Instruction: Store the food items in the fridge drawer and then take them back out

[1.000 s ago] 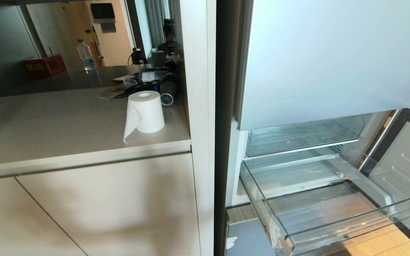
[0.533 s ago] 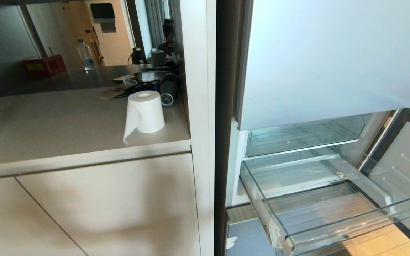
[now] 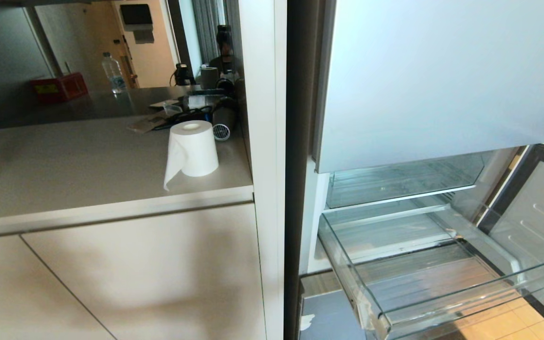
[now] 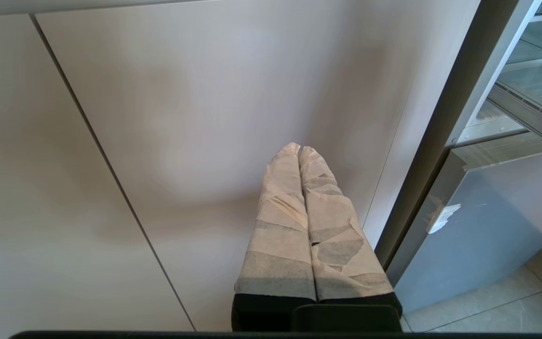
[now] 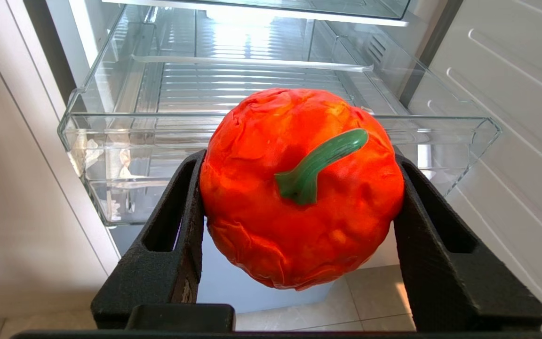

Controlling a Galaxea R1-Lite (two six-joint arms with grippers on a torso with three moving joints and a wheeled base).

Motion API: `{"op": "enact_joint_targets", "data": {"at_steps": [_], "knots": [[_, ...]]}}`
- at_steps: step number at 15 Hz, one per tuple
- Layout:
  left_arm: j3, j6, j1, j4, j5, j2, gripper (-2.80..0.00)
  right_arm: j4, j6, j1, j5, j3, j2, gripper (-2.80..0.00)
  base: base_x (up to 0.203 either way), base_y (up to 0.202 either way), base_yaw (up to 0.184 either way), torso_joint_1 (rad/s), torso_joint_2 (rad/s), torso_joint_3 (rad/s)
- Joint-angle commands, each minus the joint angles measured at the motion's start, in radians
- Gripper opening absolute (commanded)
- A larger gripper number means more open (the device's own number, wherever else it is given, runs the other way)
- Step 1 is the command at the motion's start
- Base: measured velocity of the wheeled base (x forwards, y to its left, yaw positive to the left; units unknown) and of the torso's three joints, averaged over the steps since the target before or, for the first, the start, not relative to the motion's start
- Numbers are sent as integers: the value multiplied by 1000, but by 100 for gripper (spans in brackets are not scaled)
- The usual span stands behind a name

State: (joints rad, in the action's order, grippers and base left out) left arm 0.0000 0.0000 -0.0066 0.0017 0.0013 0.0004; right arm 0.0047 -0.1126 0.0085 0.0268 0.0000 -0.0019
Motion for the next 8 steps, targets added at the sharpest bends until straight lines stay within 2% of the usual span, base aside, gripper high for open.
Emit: {"op": "enact_joint_targets", "data": {"at_steps": [1,6,8], "knots": [[0,0,0,0,0,1,-280,1,1,1,1,2,2,-280,0,0,0,0,0,0],[0,0,0,0,0,1,-280,1,4,0,-1,2,3,-280,0,0,0,0,0,0],[0,0,-1,0,0,1,-280,1,2,1,-1,2,2,-280,-3,2,-82,-2,-1,6]]}}
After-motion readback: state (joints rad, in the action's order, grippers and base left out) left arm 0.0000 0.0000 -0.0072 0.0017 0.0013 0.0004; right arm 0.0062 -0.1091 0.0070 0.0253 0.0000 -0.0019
